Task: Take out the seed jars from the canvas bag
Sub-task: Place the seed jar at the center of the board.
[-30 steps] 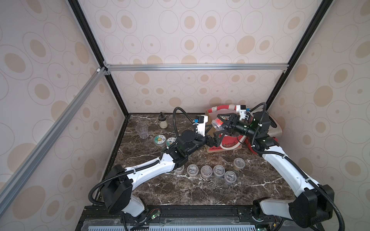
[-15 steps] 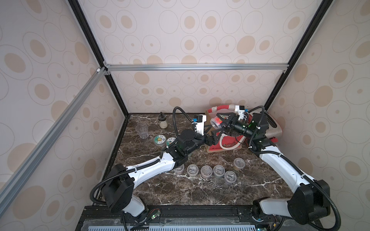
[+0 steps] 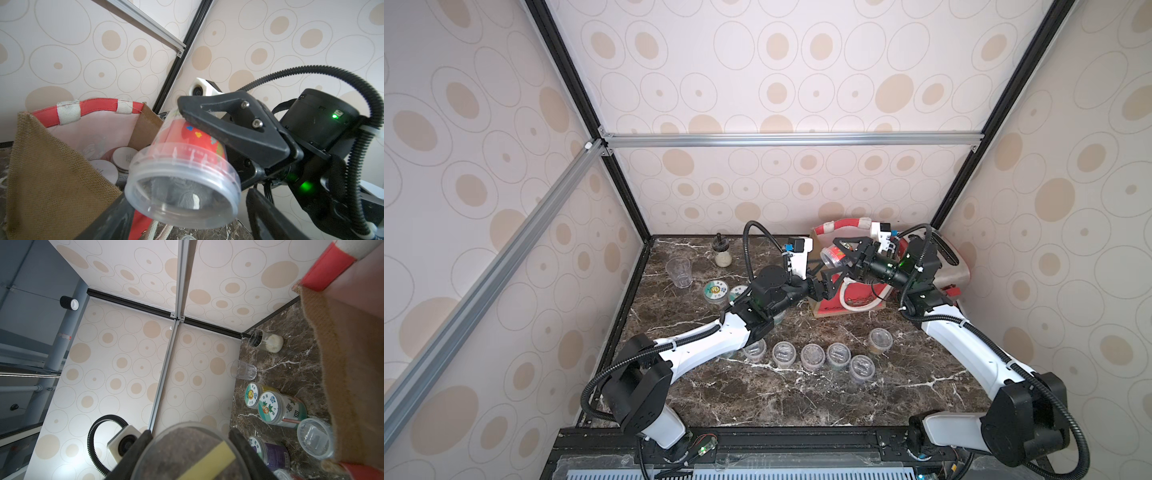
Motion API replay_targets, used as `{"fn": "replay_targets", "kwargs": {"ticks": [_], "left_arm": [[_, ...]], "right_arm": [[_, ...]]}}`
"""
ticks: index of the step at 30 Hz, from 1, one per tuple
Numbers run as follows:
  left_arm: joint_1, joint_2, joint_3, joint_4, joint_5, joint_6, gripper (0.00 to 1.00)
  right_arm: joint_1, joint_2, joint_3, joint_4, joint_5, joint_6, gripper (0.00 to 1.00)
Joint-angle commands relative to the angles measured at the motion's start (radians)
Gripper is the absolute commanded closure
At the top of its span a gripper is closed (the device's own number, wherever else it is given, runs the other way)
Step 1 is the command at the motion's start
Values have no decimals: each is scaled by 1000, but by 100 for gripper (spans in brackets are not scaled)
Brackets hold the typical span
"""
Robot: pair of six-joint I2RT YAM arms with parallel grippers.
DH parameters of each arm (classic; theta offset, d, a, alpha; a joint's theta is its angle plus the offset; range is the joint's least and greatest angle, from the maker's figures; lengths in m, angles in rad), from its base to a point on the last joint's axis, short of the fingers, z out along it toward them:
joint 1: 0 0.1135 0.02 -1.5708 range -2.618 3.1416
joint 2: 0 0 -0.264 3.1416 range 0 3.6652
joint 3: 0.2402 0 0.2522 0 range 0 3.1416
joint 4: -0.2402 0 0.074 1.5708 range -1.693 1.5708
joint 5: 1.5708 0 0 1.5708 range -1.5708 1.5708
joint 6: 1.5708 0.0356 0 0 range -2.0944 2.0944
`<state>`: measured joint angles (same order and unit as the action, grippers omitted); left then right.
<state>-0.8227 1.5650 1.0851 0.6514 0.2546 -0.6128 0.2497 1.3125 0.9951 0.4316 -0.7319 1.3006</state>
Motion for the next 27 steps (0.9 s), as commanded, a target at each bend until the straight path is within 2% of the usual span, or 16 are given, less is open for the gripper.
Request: {"fn": "replay_targets", "kwargs": {"ticks": [1,4,11,16,27], "left_arm": [[-2,10,73,82,73,-4,7],[3,7,75,80,80,3,5],[27,-9,48,122,141,-6,13],[42,-30,22,120,168,0,2],[69,-133,-38,3,185,90,2]], "right_arm": [[25,-24,-19,4,-79,31,41],[25,-28,-23,4,-79,30,41],[25,-28,-25,2,-84,29,41],[25,-44,-26,-14,-75,22,41],[25,-62,-4,-58,-67,-2,42]]}}
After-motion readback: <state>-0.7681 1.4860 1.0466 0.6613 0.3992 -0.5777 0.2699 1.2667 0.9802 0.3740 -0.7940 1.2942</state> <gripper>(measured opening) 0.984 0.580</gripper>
